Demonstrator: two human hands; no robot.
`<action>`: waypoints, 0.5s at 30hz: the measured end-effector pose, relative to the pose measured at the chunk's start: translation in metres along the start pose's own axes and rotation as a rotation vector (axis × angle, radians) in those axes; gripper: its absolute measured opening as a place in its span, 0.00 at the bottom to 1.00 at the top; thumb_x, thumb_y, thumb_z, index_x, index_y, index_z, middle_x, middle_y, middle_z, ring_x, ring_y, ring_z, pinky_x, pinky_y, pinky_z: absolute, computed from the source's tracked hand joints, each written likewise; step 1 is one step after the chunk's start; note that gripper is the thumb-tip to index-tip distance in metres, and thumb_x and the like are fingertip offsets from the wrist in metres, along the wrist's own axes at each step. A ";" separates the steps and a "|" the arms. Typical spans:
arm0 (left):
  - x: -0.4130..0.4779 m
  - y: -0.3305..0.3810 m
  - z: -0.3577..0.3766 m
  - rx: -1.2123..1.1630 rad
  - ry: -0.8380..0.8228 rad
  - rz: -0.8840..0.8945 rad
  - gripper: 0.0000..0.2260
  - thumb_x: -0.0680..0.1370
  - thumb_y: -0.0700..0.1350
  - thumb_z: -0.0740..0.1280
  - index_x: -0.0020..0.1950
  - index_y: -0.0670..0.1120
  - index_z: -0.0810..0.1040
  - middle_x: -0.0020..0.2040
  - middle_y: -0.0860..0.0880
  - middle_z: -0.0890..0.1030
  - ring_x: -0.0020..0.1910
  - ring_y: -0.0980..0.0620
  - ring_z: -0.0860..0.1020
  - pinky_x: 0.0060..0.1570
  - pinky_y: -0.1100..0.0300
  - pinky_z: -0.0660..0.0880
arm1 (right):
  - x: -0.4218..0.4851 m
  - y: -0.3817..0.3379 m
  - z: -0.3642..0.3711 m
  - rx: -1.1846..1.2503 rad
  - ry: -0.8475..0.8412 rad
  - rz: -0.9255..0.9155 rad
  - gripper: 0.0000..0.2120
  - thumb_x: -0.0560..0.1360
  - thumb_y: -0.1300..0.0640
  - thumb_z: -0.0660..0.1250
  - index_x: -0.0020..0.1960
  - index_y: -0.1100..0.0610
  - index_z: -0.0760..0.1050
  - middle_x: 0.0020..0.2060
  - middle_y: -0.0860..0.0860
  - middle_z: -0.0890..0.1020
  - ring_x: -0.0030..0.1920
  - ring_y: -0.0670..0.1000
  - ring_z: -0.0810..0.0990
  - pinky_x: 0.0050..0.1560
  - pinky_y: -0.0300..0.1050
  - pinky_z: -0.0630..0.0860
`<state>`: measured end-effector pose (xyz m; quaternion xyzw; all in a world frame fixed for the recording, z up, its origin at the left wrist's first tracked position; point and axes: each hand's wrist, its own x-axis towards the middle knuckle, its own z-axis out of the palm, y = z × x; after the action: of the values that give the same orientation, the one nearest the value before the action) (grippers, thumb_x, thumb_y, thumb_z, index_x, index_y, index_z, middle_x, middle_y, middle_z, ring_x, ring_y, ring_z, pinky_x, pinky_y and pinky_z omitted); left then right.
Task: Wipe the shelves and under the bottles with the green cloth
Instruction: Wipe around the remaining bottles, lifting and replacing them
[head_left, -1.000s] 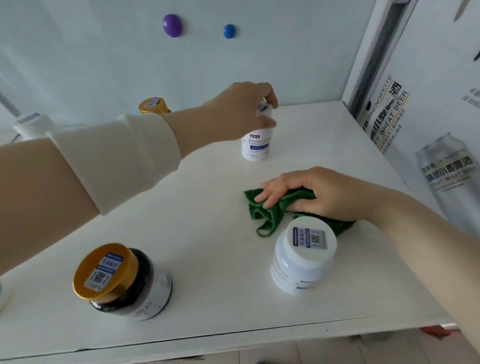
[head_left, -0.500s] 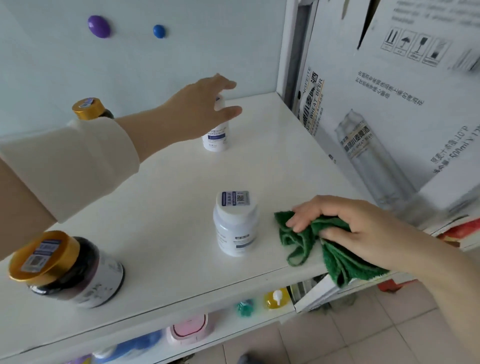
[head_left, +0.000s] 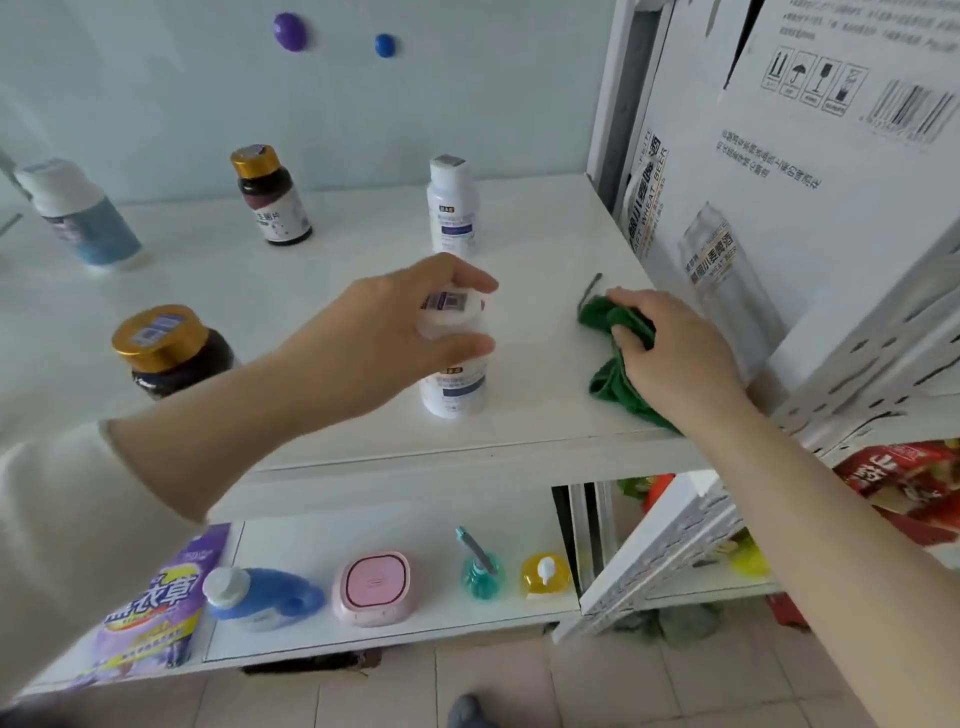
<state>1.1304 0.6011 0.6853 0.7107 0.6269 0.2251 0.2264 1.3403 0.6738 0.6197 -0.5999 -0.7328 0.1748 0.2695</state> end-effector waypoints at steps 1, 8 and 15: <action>0.000 -0.002 -0.002 -0.004 0.028 -0.006 0.15 0.71 0.55 0.67 0.56 0.63 0.71 0.56 0.60 0.78 0.47 0.61 0.77 0.46 0.71 0.70 | -0.005 -0.004 0.001 0.000 -0.034 -0.044 0.18 0.78 0.57 0.56 0.67 0.48 0.66 0.69 0.47 0.69 0.69 0.48 0.65 0.63 0.41 0.63; -0.012 -0.005 -0.051 0.068 0.259 -0.013 0.18 0.74 0.53 0.65 0.63 0.56 0.72 0.57 0.54 0.79 0.56 0.53 0.77 0.49 0.67 0.70 | -0.012 -0.062 0.041 0.032 -0.240 -0.262 0.20 0.78 0.55 0.56 0.70 0.49 0.63 0.72 0.47 0.64 0.73 0.47 0.59 0.69 0.42 0.57; -0.021 -0.009 -0.075 0.058 0.357 -0.032 0.18 0.74 0.53 0.65 0.63 0.53 0.72 0.59 0.53 0.78 0.57 0.51 0.77 0.57 0.57 0.72 | -0.044 -0.108 0.067 0.134 -0.483 -0.585 0.20 0.76 0.61 0.62 0.65 0.47 0.69 0.68 0.43 0.71 0.71 0.43 0.64 0.71 0.41 0.59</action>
<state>1.0757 0.5840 0.7394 0.6557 0.6745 0.3260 0.0944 1.2208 0.6117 0.6206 -0.2881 -0.9023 0.2742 0.1664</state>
